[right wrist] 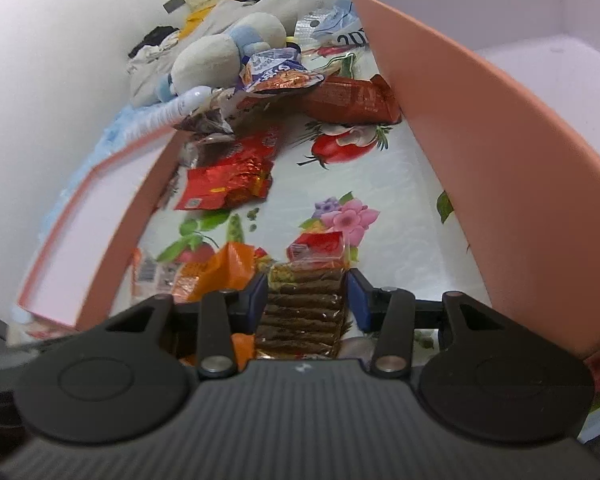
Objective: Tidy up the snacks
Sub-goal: 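Carry both packets over the deep pink box and open both grippers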
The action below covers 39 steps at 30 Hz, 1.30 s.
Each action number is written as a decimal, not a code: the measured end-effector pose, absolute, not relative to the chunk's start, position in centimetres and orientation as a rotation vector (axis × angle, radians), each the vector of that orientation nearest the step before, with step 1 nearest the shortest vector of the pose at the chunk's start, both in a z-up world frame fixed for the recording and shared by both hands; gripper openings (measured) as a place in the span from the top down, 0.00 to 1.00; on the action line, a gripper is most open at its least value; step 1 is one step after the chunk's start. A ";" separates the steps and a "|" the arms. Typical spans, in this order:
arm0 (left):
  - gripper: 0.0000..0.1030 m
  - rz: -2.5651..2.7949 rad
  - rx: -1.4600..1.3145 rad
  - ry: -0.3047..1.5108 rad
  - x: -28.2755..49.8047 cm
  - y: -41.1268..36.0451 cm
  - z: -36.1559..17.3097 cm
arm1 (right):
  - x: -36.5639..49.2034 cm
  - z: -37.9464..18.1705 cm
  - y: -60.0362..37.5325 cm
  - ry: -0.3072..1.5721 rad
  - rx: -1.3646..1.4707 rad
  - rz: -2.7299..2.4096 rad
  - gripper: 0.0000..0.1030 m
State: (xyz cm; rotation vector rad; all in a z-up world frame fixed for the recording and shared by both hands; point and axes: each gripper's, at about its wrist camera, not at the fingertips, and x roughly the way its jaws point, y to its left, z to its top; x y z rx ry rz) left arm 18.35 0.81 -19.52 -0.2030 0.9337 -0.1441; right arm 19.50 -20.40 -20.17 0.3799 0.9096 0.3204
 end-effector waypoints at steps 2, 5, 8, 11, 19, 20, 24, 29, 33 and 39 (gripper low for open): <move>0.49 -0.143 -0.205 0.933 18.3 0.9 -19.5 | 19.4 -19.7 -20.6 0.905 0.402 0.348 0.55; 0.50 -0.146 -0.216 0.932 18.3 1.1 -19.6 | 19.3 -18.9 -20.5 0.912 0.447 0.429 0.58; 0.50 -0.150 -0.227 0.928 18.2 1.3 -19.7 | 19.0 -18.6 -19.2 0.940 0.394 0.458 0.64; 0.50 -0.152 -0.226 0.918 18.0 1.3 -19.7 | 19.3 -19.3 -18.9 0.967 0.399 0.422 0.80; 0.51 -0.125 -0.270 0.913 17.7 2.0 -19.2 | 18.3 -18.2 -18.8 0.936 0.326 0.401 0.90; 0.52 -0.115 -0.272 0.911 17.5 2.1 -19.0 | 18.1 -17.9 -18.9 0.928 0.312 0.396 0.90; 0.52 -0.100 -0.276 0.895 16.5 2.1 -17.4 | 17.2 -16.5 -19.4 0.912 0.268 0.371 0.90; 0.52 -0.104 -0.261 0.867 15.1 1.1 -14.8 | 15.1 -13.9 -20.5 0.859 0.230 0.336 0.90; 0.52 -0.120 -0.258 0.838 13.6 0.0 -12.2 | 12.9 -11.5 -21.7 0.818 0.223 0.304 0.90; 0.52 -0.143 -0.242 0.814 11.4 -1.7 -8.9 | 9.6 -8.4 -23.3 0.772 0.210 0.260 0.90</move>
